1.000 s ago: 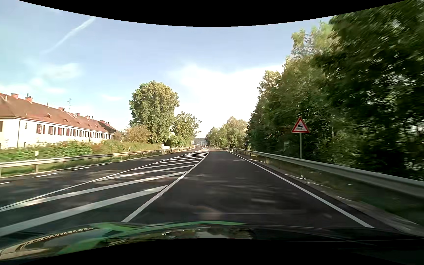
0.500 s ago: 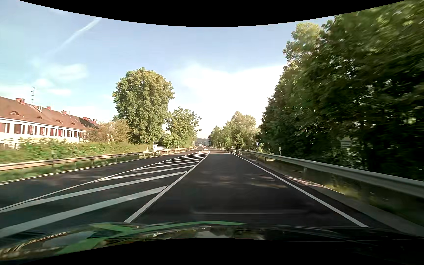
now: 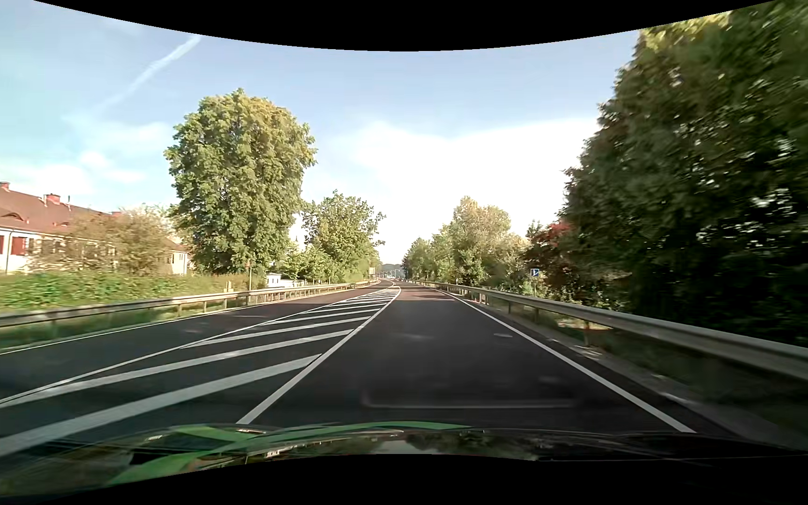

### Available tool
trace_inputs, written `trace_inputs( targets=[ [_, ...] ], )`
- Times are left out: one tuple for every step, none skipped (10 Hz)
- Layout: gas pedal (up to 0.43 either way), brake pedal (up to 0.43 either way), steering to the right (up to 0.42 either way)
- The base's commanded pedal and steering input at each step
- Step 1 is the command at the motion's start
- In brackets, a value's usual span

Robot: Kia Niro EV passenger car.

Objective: Follow the waypoints while adhering to traffic rules and regulations

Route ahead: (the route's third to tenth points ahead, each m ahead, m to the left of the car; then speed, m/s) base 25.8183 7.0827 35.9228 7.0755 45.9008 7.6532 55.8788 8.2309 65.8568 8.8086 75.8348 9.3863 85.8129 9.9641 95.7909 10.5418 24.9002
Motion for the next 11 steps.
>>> trace_inputs(
  targets=[
    [0.197,0.0,-0.01],
    [0.209,0.0,-0.01],
    [0.248,0.0,-0.01],
    [0.26,0.0,-0.01],
    [0.26,0.0,-0.01],
    [0.26,0.0,-0.01],
    [0.26,0.0,-0.01],
    [0.26,0.0,-0.01],
    [0.26,0.0,-0.01],
    [0.24,0.0,-0.009],
    [0.22,0.0,-0.009]
  ],
)
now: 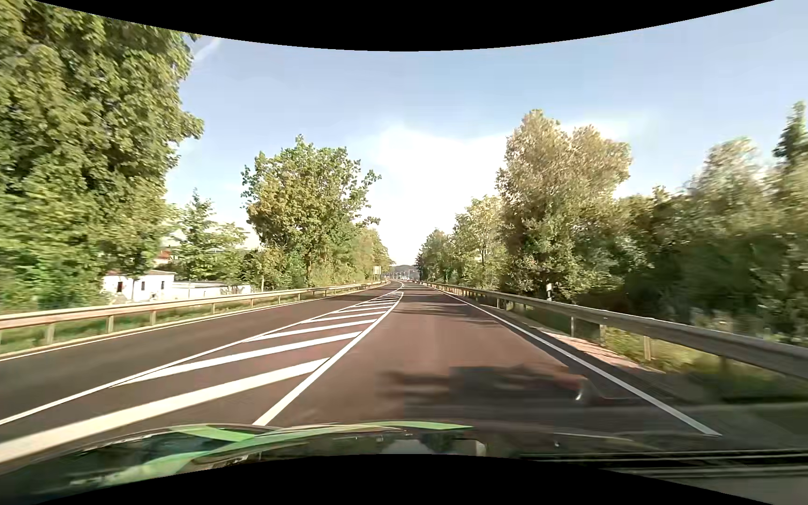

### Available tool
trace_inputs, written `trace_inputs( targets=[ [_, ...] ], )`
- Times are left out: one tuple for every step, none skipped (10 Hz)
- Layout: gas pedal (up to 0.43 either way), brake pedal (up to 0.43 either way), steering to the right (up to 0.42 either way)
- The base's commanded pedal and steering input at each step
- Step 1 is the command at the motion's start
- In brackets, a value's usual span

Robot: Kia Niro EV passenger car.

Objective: Follow the waypoints while adhering to traffic rules and regulations

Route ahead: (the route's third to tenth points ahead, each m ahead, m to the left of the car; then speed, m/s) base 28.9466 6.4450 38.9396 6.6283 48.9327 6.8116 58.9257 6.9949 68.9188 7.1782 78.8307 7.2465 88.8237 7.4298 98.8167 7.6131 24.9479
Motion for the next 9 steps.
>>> trace_inputs(
  targets=[
    [0.22,0.0,-0.009],
    [0.22,0.0,-0.009],
    [0.22,0.0,-0.008],
    [0.24,0.0,-0.008],
    [0.268,0.0,-0.008],
    [0.268,0.0,-0.007],
    [0.268,0.0,-0.006],
    [0.268,0.0,-0.006],
    [0.268,0.0,-0.006]
  ],
)
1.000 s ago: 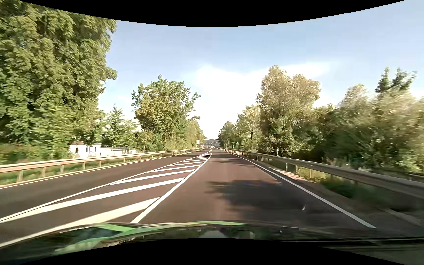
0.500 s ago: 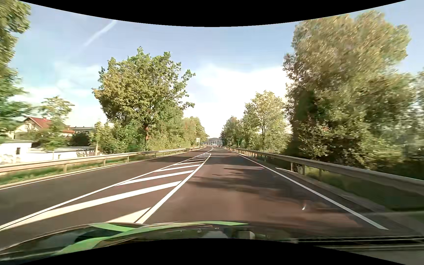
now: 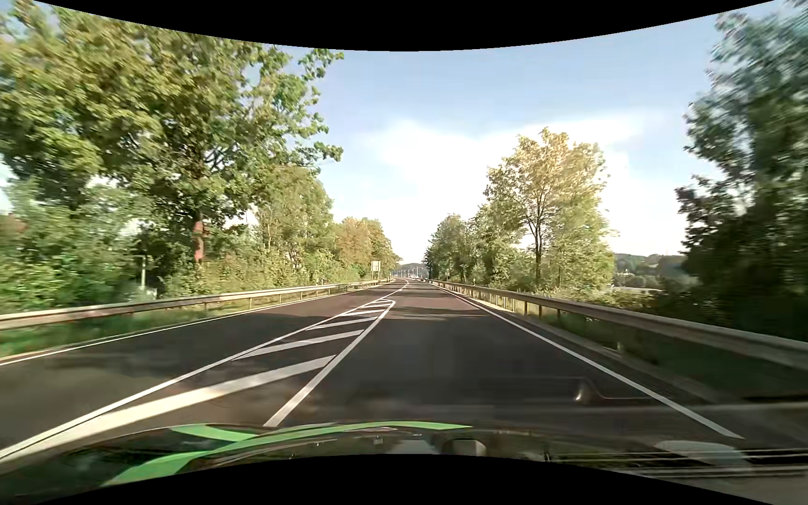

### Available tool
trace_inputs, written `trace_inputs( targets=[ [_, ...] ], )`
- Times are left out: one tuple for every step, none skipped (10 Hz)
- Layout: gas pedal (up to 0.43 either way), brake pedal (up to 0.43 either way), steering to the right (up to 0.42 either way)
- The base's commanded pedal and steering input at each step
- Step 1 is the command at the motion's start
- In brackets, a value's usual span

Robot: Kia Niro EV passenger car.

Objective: Follow the waypoints while adhering to traffic rules and regulations

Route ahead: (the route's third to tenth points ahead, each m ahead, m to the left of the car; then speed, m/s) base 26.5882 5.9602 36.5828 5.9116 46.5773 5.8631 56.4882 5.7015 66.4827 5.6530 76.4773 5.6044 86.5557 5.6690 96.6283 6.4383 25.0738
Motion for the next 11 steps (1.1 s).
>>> trace_inputs(
  targets=[
    [0.268,0.0,-0.006],
    [0.268,0.0,-0.006],
    [0.268,0.0,-0.006],
    [0.28,0.0,-0.006],
    [0.28,0.0,-0.006],
    [0.28,0.0,-0.006],
    [0.28,0.0,-0.006],
    [0.28,0.0,-0.005],
    [0.28,0.0,-0.006],
    [0.287,0.0,-0.006],
    [0.287,0.0,-0.005]
  ],
)
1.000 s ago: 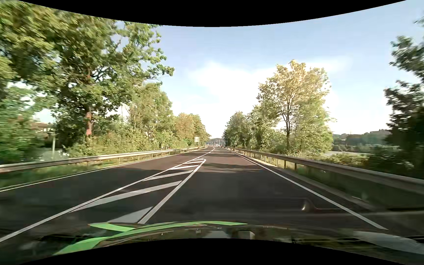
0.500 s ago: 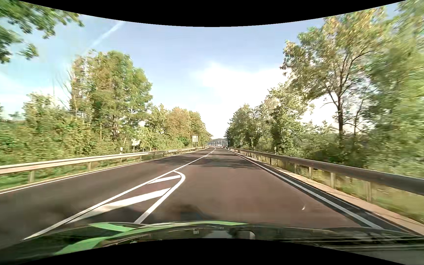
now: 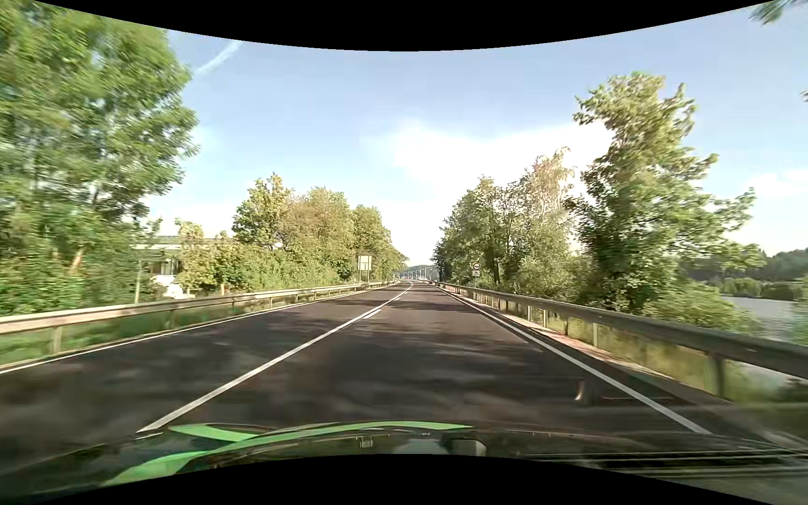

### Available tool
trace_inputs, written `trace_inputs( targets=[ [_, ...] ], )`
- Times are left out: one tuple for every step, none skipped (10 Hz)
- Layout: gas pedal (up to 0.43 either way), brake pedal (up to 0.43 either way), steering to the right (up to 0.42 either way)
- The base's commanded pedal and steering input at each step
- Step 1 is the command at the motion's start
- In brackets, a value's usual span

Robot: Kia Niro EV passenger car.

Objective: Follow the waypoints while adhering to traffic rules and regulations

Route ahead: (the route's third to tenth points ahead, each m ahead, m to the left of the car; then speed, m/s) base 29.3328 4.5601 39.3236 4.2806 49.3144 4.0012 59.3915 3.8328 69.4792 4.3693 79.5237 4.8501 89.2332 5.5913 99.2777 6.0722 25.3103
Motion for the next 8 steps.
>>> trace_inputs(
  targets=[
    [0.287,0.0,-0.005],
    [0.28,0.0,-0.005],
    [0.248,0.0,-0.005],
    [0.248,0.0,-0.005],
    [0.248,0.0,-0.005],
    [0.248,0.0,-0.005],
    [0.26,0.0,-0.005],
    [0.26,0.0,-0.005]
  ],
)
